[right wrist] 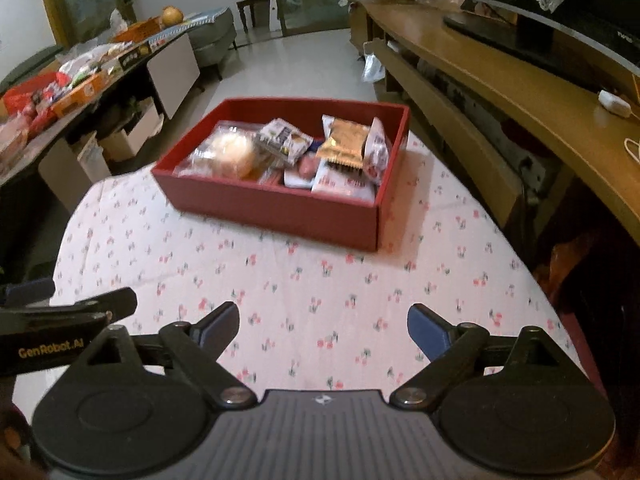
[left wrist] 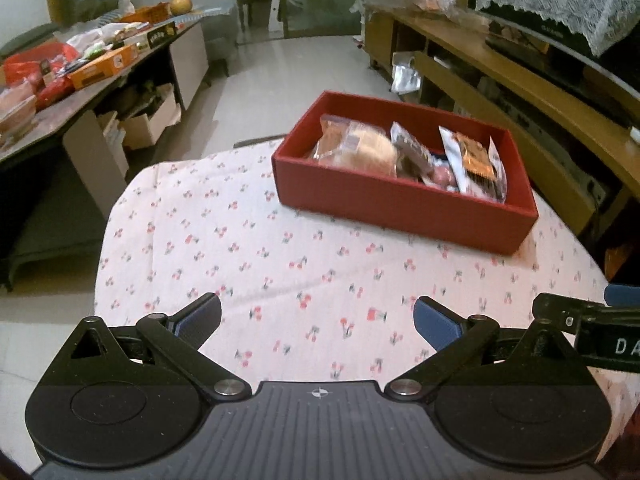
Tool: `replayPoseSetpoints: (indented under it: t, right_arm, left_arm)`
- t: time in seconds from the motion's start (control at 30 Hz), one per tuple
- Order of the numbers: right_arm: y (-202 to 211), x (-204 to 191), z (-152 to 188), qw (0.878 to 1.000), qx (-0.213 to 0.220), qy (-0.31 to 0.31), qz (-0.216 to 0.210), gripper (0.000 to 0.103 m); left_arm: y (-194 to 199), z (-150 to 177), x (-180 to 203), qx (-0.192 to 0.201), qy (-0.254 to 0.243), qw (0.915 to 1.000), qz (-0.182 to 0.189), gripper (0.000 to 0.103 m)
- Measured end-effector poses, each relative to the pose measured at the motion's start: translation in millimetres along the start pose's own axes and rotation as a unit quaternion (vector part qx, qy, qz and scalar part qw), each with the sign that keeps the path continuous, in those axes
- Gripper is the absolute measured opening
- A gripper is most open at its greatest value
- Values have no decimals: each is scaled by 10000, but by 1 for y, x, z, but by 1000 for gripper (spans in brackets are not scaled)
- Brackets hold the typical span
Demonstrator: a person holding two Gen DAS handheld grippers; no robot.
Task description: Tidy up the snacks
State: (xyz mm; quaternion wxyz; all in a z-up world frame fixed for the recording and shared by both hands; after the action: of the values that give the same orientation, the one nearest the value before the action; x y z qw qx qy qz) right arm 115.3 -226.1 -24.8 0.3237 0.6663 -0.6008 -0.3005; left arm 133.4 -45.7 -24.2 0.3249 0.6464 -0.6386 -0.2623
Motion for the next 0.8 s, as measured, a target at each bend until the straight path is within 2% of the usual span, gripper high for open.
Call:
replayPoseSetpoints:
  t: [0.33, 0.8]
  right_arm:
    - [11, -15, 25, 9999, -91, 60, -59, 103]
    - [14, -19, 33, 9999, -119, 95, -74, 103]
  left_arm:
    - [13, 25, -6, -61, -63, 9999, 52, 103]
    - [17, 35, -6, -102, -111, 9999, 66, 103]
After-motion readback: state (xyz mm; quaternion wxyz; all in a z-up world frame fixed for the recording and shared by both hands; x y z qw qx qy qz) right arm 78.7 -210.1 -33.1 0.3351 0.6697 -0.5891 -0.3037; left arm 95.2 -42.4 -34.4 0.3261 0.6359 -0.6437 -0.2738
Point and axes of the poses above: each gripper's, at about its wrist camera, not at the fingertips, and y roughly against the way its jaws point, x to its right, z to its underside, the point moved 8 cm from there along -y, roughly the way its jaws point, and after that the axes turned 11 degrees about y, right-handed, at the moved point
